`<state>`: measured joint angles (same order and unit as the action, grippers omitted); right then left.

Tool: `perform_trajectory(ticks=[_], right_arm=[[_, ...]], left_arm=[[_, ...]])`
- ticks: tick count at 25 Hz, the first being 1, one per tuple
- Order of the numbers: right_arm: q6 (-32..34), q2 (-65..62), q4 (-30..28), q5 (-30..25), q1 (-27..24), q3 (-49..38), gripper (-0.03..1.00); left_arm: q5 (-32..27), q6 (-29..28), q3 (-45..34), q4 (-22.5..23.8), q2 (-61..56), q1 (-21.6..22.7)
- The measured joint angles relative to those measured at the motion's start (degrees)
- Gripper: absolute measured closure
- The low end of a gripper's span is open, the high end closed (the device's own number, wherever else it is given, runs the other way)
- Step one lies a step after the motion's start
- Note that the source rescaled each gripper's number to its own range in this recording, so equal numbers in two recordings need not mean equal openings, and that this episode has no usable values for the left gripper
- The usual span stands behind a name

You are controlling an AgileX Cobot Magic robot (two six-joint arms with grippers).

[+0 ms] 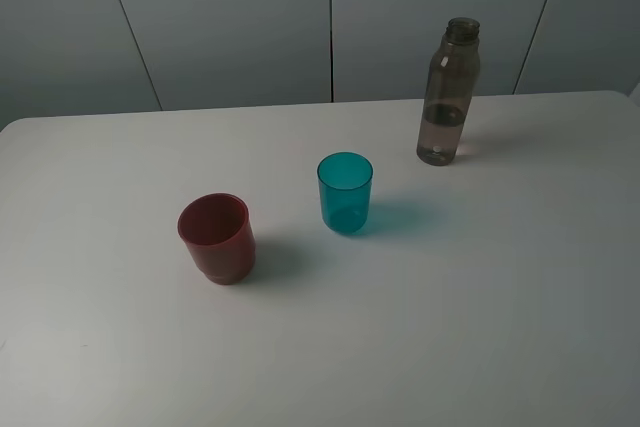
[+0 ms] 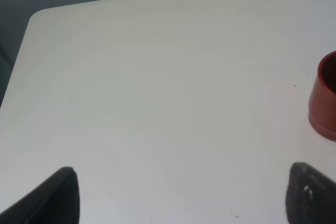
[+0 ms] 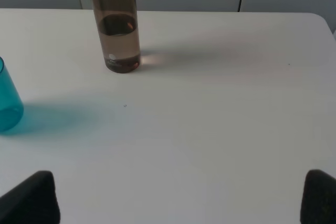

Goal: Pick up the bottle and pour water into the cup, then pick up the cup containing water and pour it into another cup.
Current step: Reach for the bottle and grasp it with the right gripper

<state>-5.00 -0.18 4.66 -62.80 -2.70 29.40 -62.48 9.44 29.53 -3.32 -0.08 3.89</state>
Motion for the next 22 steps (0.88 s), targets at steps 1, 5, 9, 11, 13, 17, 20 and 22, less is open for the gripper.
perform_trajectory(ticks=[1, 5, 9, 11, 13, 17, 20, 22], right_arm=[[0.0, 0.0, 0.0, 0.0, 0.0, 0.0, -0.03], [0.0, 0.0, 0.0, 0.0, 0.0, 0.0, -0.03], [0.0, 0.0, 0.0, 0.0, 0.0, 0.0, -0.03], [0.0, 0.0, 0.0, 0.0, 0.0, 0.0, -0.03], [0.0, 0.0, 0.0, 0.0, 0.0, 0.0, -0.03], [0.0, 0.0, 0.0, 0.0, 0.0, 0.0, -0.03], [0.0, 0.0, 0.0, 0.0, 0.0, 0.0, -0.03], [0.0, 0.0, 0.0, 0.0, 0.0, 0.0, -0.03]], left_arm=[[0.0, 0.0, 0.0, 0.0, 0.0, 0.0], [0.0, 0.0, 0.0, 0.0, 0.0, 0.0], [0.0, 0.0, 0.0, 0.0, 0.0, 0.0], [0.0, 0.0, 0.0, 0.0, 0.0, 0.0], [0.0, 0.0, 0.0, 0.0, 0.0, 0.0], [0.0, 0.0, 0.0, 0.0, 0.0, 0.0], [0.0, 0.0, 0.0, 0.0, 0.0, 0.0], [0.0, 0.0, 0.0, 0.0, 0.0, 0.0]])
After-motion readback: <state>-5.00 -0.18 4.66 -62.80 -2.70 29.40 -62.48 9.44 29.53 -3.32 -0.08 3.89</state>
